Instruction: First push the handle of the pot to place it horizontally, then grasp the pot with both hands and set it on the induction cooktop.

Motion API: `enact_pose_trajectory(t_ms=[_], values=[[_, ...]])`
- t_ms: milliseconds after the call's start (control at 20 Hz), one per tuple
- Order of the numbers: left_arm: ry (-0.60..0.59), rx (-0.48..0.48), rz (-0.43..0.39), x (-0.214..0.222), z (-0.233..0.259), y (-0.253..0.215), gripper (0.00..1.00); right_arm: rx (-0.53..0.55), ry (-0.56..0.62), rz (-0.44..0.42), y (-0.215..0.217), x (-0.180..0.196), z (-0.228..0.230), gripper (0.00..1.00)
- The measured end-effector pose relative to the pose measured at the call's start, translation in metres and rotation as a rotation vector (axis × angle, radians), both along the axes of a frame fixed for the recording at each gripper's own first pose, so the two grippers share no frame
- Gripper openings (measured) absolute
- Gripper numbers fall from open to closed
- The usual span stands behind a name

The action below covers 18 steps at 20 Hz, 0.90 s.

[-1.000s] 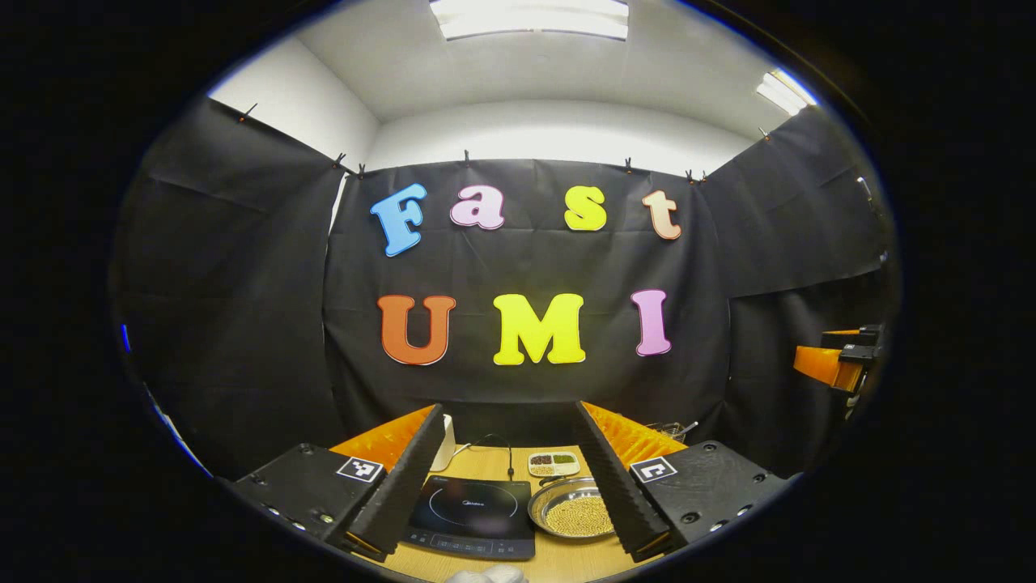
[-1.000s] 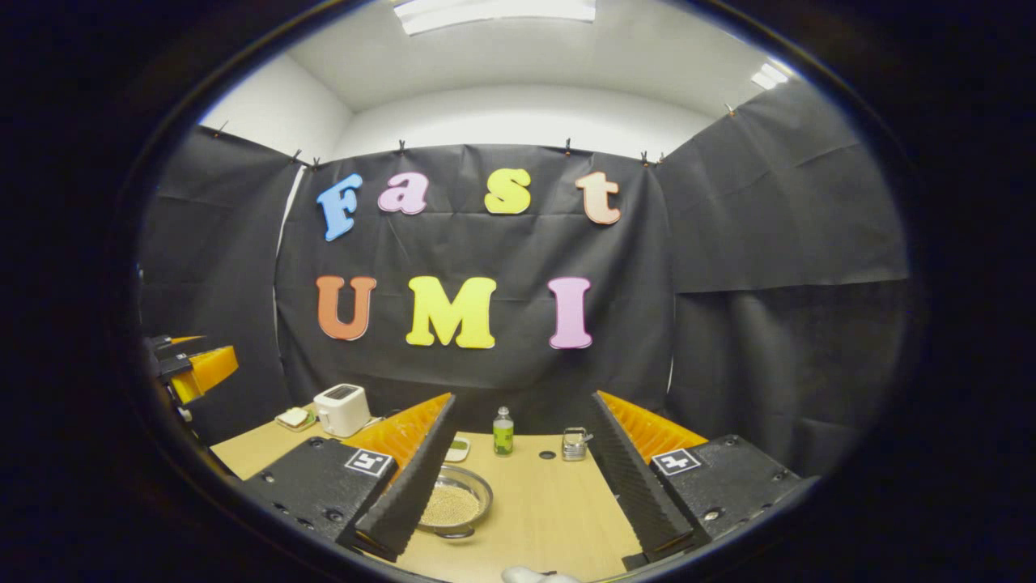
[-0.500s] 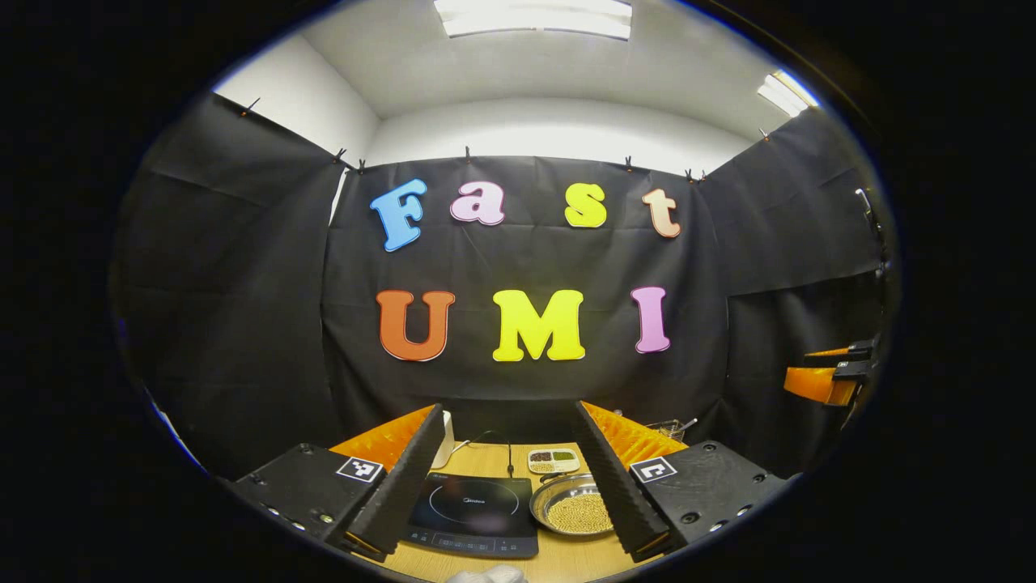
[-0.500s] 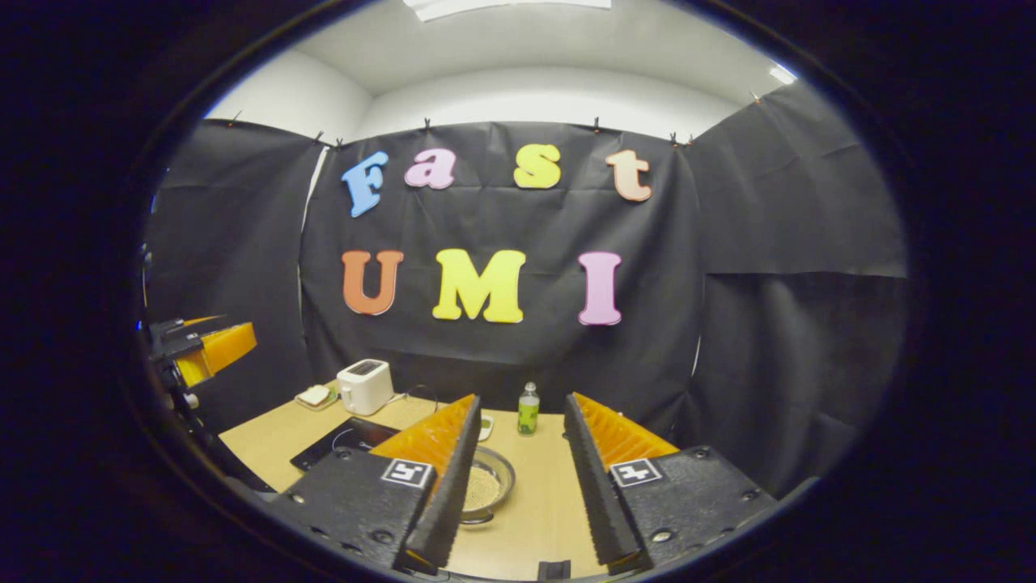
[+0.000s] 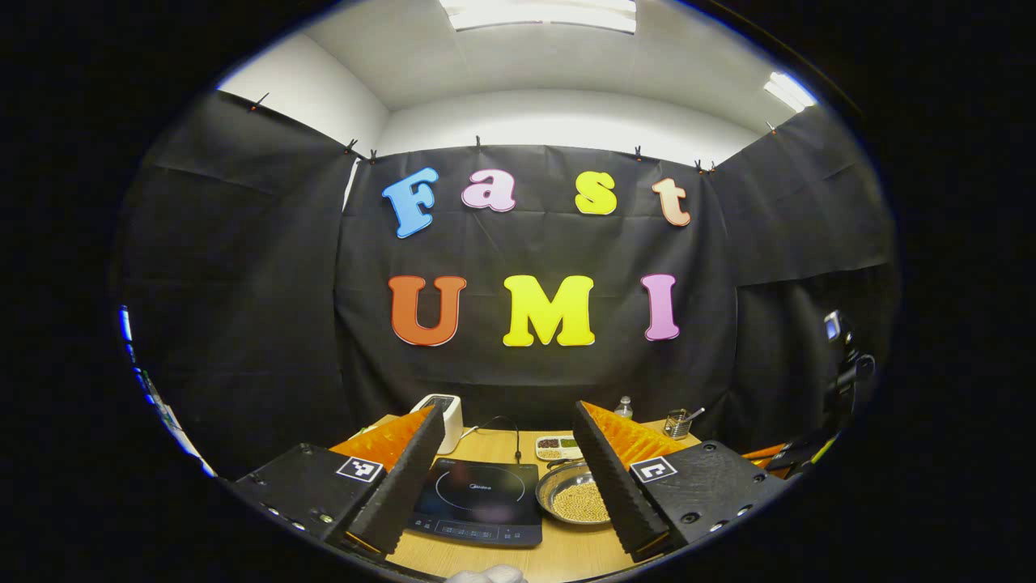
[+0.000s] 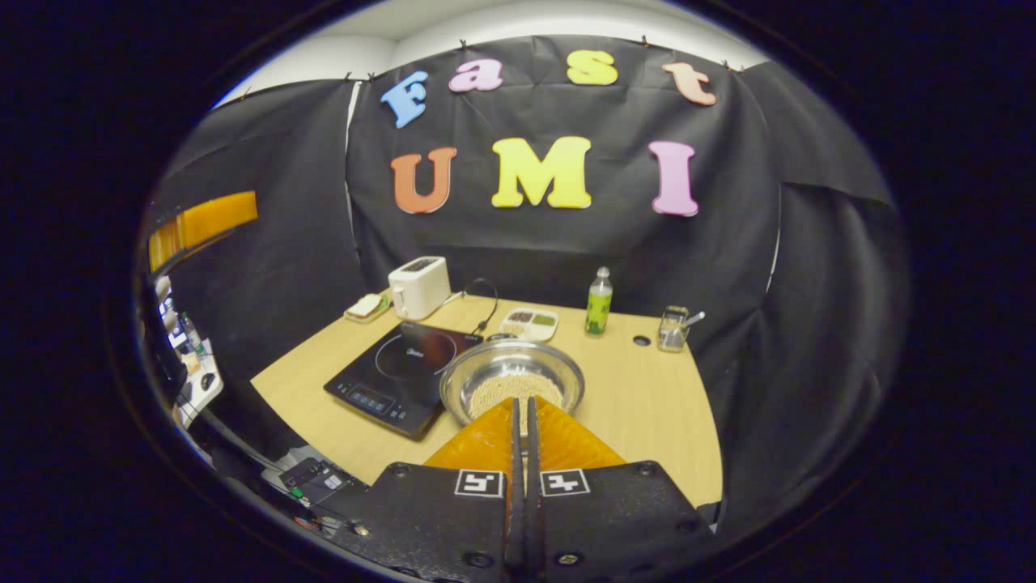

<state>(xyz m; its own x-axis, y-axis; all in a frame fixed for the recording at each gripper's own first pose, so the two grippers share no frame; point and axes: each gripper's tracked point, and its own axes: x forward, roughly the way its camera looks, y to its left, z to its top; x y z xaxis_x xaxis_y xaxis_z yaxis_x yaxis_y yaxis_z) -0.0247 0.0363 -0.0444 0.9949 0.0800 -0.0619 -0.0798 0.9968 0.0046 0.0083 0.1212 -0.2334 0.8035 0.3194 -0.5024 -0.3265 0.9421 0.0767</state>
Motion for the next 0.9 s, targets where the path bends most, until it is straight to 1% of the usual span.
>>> enact_pose_trajectory(t_ms=[150, 300, 350, 450, 500, 550, 600, 650, 700, 750, 800, 900], values=[[-0.004, 0.000, 0.025, -0.013, 0.002, 0.006, 0.95, -0.034, 0.100, 0.049, 0.015, 0.005, -0.058, 0.04], [0.010, 0.025, 0.071, -0.022, 0.002, 0.016, 0.95, -0.047, 0.177, 0.103, 0.038, 0.011, -0.104, 0.04], [0.017, 0.032, 0.086, -0.025, 0.001, 0.018, 0.84, -0.060, 0.198, 0.122, 0.046, 0.014, -0.118, 0.04], [0.032, 0.041, 0.118, -0.029, 0.001, 0.024, 0.84, -0.070, 0.223, 0.158, 0.064, 0.021, -0.138, 0.04], [0.038, 0.043, 0.134, -0.030, 0.000, 0.027, 0.95, -0.078, 0.238, 0.172, 0.072, 0.025, -0.148, 0.04], [0.045, 0.043, 0.150, -0.033, 0.000, 0.030, 0.95, -0.079, 0.252, 0.184, 0.080, 0.030, -0.157, 0.00], [0.052, 0.042, 0.162, -0.033, 0.000, 0.030, 0.84, -0.093, 0.268, 0.194, 0.086, 0.036, -0.167, 0.04], [0.059, 0.041, 0.178, -0.033, -0.002, 0.032, 0.95, -0.108, 0.270, 0.205, 0.090, 0.041, -0.173, 0.00], [0.062, 0.042, 0.192, -0.034, -0.003, 0.033, 0.95, -0.117, 0.272, 0.212, 0.093, 0.045, -0.177, 0.01], [0.063, 0.046, 0.207, -0.034, -0.002, 0.034, 0.95, -0.127, 0.279, 0.214, 0.095, 0.051, -0.182, 0.07], [0.063, 0.049, 0.218, -0.034, -0.001, 0.035, 0.95, -0.131, 0.287, 0.214, 0.096, 0.055, -0.188, 0.00], [0.067, 0.050, 0.239, -0.033, -0.002, 0.037, 0.95, -0.136, 0.310, 0.194, 0.090, 0.064, -0.198, 0.00]])
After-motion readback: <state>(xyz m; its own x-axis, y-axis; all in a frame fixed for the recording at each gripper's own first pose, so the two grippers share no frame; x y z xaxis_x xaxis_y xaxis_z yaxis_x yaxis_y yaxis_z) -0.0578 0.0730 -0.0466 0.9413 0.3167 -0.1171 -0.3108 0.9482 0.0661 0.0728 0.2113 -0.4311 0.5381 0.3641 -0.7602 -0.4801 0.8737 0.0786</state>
